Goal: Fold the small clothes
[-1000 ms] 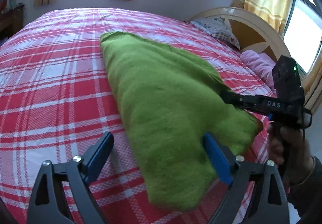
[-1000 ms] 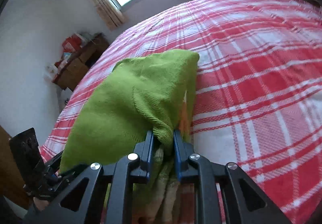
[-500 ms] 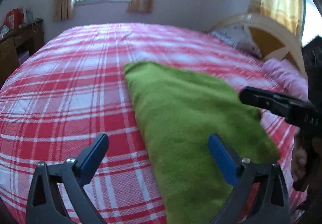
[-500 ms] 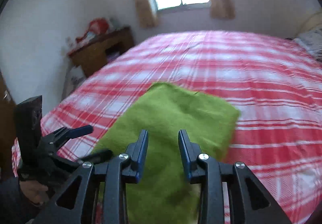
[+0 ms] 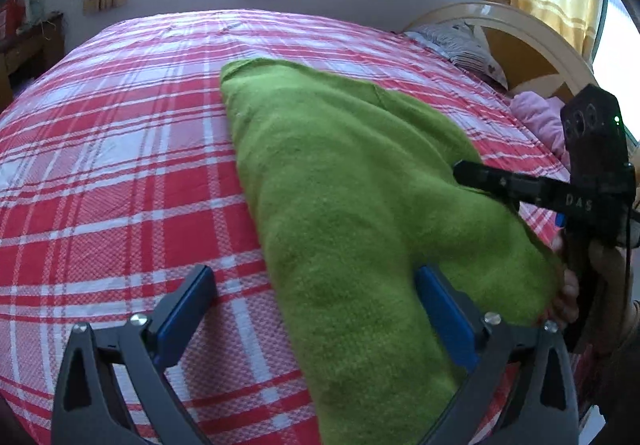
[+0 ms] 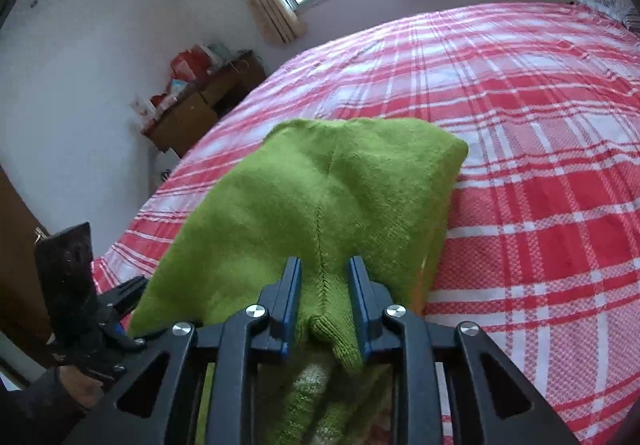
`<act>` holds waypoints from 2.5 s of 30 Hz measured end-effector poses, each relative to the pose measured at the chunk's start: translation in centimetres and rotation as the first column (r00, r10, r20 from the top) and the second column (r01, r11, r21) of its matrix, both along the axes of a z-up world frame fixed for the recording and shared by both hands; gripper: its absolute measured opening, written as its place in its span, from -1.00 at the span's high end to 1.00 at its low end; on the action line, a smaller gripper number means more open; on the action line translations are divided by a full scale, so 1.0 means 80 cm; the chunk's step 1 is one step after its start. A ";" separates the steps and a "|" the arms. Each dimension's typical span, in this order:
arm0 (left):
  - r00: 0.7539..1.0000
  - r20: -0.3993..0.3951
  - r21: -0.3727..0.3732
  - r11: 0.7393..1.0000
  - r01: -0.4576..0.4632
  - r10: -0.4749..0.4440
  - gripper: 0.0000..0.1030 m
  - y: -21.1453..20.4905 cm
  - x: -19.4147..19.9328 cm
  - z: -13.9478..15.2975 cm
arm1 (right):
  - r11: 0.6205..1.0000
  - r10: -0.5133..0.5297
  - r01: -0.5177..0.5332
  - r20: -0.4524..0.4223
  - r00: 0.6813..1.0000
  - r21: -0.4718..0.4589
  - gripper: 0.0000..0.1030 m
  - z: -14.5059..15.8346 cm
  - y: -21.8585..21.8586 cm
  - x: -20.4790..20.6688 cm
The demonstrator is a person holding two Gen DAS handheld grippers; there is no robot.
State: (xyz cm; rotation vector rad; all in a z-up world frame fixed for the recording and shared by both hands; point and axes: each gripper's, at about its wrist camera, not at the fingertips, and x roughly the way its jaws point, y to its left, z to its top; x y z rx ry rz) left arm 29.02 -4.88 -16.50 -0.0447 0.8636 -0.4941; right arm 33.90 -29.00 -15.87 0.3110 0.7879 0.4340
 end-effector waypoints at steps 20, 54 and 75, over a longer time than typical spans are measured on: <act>1.000 -0.003 0.001 1.000 0.006 -0.006 -1.00 -0.001 0.010 -0.002 | 0.977 -0.189 0.199 -0.112 0.976 0.078 -0.11 -0.015 -0.050 0.072; 0.996 0.007 -0.052 0.994 0.091 -0.091 -0.31 -0.008 0.005 0.004 | 0.974 -0.103 0.125 -0.124 0.987 0.189 0.40 -0.036 -0.042 0.094; 0.996 0.053 -0.013 0.997 0.079 -0.078 0.33 -0.011 -0.014 0.053 | 0.981 -0.084 0.091 -0.047 0.995 0.174 0.54 -0.004 -0.018 0.077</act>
